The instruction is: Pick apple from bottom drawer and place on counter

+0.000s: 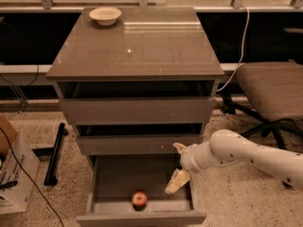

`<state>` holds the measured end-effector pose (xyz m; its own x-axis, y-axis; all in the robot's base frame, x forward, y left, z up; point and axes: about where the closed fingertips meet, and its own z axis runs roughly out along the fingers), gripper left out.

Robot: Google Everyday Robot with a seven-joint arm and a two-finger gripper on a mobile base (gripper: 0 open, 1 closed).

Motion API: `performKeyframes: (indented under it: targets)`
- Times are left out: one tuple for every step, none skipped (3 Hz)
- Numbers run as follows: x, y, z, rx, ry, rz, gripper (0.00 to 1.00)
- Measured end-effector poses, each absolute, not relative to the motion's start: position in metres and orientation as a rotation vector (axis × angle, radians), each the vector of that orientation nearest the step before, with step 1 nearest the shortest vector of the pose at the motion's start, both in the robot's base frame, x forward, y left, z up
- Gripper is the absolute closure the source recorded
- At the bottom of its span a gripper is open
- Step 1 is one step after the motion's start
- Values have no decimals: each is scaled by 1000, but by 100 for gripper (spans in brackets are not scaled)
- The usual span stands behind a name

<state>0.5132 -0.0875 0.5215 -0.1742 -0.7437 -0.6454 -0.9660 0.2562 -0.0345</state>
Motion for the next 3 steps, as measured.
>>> performKeyframes:
  targets:
    - [522, -85, 486, -1491, 1992, 610, 0]
    - [522, -83, 474, -1476, 1998, 638, 0]
    - [529, -82, 463, -1425, 2014, 619, 0]
